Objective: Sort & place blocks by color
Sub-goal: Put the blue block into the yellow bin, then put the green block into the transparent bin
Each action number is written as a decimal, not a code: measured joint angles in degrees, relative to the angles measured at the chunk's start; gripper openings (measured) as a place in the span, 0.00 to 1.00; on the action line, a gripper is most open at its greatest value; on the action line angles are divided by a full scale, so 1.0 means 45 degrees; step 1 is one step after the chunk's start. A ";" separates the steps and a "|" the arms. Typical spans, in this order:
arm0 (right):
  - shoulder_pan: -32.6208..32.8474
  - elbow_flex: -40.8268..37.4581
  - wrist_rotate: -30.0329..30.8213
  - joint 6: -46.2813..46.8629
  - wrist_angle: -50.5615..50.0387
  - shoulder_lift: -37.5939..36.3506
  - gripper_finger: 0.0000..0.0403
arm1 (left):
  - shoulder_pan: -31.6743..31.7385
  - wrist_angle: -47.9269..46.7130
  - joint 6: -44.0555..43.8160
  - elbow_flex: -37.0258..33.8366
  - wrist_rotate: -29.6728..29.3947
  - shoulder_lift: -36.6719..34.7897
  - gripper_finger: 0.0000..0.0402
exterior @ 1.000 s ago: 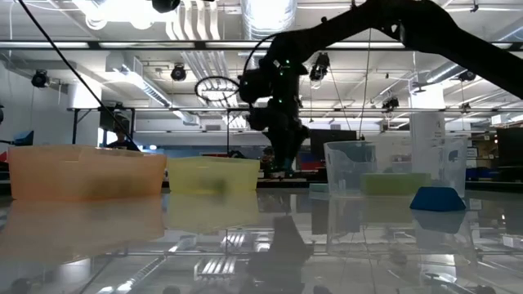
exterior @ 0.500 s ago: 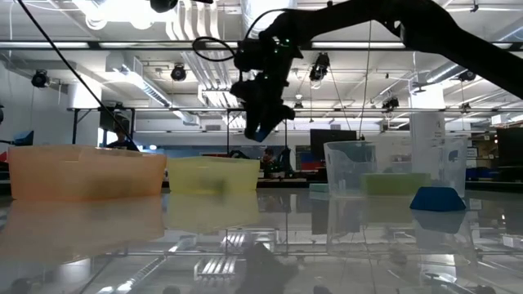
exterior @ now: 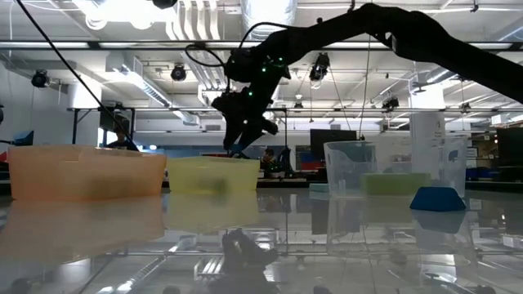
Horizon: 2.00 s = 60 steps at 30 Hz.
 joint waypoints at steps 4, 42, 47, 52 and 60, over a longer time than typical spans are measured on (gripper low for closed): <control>0.0000 -0.0015 -0.0001 0.0015 0.0098 0.0127 0.45 | -0.0002 -0.0002 0.0004 0.0000 -0.0010 -0.0010 0.40; 0.0209 0.0000 -0.0957 0.0330 -0.3665 -0.1358 0.57 | -0.0986 -0.2346 -0.1633 -0.0003 0.2050 -0.0005 0.40; 0.0482 0.0000 -0.1015 0.0233 -0.5023 -0.2377 0.57 | -0.2409 -0.4749 -0.2807 -0.0005 0.2166 -0.0010 0.40; 0.0738 0.0000 -0.1010 0.0248 -0.5052 -0.3345 0.57 | -0.4149 -0.6210 -0.3442 -0.0248 0.2299 0.0039 0.40; 0.1056 0.0000 -0.0946 0.0355 -0.5059 -0.4801 0.57 | -0.6948 -0.6037 -0.4284 -0.1830 0.2713 0.0052 0.40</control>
